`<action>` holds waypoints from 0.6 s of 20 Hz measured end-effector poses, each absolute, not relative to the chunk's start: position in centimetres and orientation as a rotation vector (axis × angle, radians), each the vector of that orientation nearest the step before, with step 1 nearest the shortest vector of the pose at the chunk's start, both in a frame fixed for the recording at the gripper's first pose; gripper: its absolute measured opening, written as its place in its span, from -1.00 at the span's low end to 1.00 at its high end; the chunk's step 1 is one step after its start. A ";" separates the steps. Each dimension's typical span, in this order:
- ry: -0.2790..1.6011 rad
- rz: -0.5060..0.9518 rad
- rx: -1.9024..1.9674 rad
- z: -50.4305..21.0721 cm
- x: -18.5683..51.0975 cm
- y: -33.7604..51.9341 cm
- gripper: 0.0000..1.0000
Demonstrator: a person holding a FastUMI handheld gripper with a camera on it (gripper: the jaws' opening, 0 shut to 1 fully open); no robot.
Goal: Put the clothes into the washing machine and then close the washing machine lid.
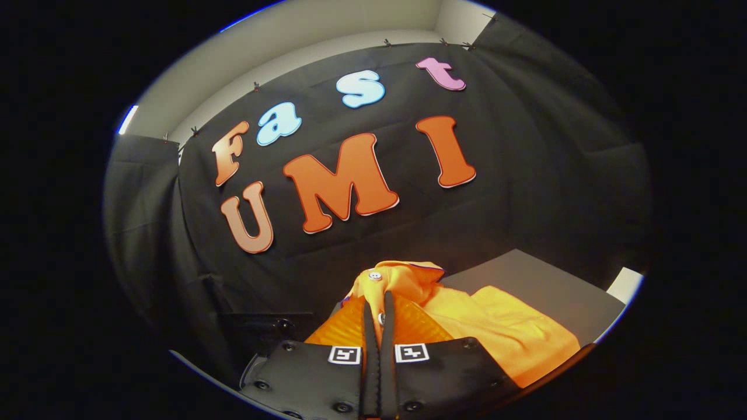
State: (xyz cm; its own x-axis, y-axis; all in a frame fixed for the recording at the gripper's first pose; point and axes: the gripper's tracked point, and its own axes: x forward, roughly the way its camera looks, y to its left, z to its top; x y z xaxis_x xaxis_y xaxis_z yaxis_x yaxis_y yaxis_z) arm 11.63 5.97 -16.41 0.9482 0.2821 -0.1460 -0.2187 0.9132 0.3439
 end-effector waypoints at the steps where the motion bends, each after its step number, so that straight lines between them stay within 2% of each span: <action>1: 0.179 0.262 0.330 -15.5 11.8 6.0 -0.85; 12: 0.071 0.221 0.256 -9.6 10.6 6.5 -0.85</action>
State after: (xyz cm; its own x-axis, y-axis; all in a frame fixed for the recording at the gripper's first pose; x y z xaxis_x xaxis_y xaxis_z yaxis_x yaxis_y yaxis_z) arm 10.62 6.54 -9.57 0.9733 0.2256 -0.0418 -0.2076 0.9434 0.2587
